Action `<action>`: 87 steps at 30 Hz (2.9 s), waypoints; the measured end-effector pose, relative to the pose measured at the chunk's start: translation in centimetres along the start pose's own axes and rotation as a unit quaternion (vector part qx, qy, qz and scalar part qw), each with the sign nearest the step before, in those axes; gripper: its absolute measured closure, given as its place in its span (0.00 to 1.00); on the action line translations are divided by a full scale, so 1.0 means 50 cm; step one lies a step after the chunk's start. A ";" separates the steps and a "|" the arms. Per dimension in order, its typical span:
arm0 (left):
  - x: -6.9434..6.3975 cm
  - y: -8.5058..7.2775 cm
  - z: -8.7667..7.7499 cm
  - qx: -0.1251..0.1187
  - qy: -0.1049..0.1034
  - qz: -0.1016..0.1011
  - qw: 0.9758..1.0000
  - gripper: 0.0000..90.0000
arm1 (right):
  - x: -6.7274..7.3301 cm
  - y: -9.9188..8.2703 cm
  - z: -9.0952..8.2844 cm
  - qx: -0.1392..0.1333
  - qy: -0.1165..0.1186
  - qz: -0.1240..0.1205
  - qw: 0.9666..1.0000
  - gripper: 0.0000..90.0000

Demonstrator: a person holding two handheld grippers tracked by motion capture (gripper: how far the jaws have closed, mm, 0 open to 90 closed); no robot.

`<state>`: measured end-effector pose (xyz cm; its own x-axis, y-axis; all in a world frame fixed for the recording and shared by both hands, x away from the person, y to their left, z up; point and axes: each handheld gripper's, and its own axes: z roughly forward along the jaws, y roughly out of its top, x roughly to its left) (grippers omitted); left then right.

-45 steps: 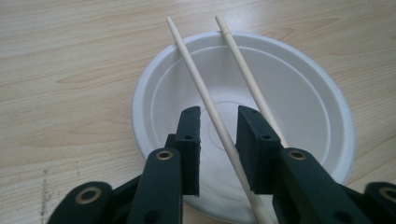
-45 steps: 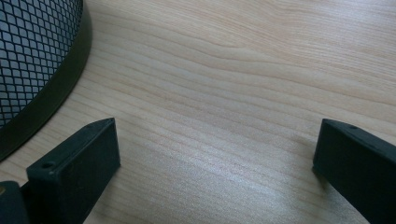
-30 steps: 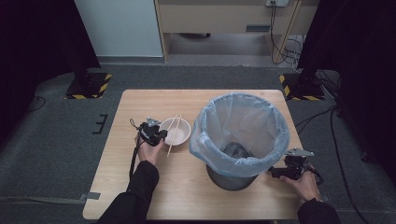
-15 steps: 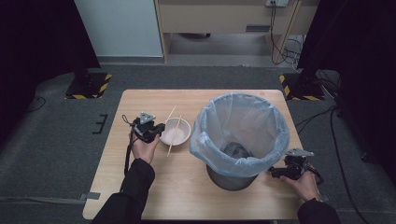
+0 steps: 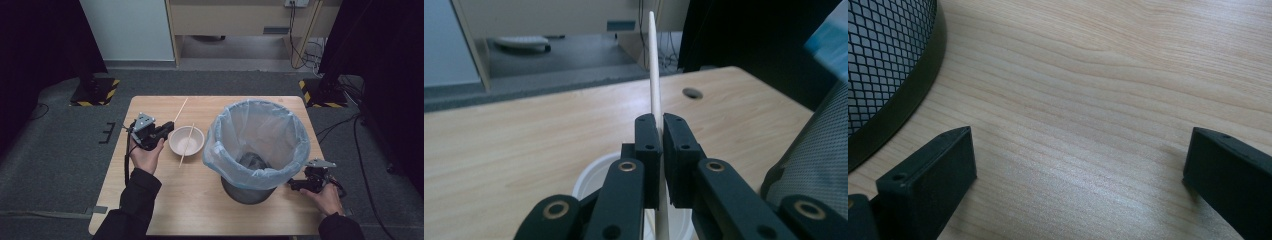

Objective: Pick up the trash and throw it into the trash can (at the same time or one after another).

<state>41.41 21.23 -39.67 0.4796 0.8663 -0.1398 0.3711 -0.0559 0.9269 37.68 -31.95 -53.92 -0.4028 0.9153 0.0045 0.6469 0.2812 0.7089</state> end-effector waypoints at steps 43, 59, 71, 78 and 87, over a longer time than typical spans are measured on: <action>-0.166 0.171 -0.145 -0.191 -0.115 0.054 0.973 0.95 | 0.000 0.000 0.000 0.000 0.000 0.000 1.000 0.01; -0.266 0.213 -0.097 -0.196 -0.165 0.079 0.963 0.95 | 0.000 0.000 0.000 0.000 0.000 0.000 1.000 0.01; -0.333 0.211 -0.045 -0.172 -0.191 0.101 0.961 0.95 | 0.000 0.000 0.000 0.000 0.000 0.000 1.000 0.01; -0.358 0.210 -0.019 -0.159 -0.205 0.098 0.961 0.95 | 0.000 0.000 0.000 0.000 0.000 0.000 1.000 0.01; -0.367 0.207 0.008 -0.132 -0.232 0.102 0.958 0.85 | 0.000 0.000 0.000 0.000 0.000 0.000 1.000 0.01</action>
<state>36.78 4.57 -27.64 0.8455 0.5331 -0.0302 0.0482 -0.0199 0.9986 37.67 -31.94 -53.92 -0.4026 0.9154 0.0049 0.6472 0.2809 0.7087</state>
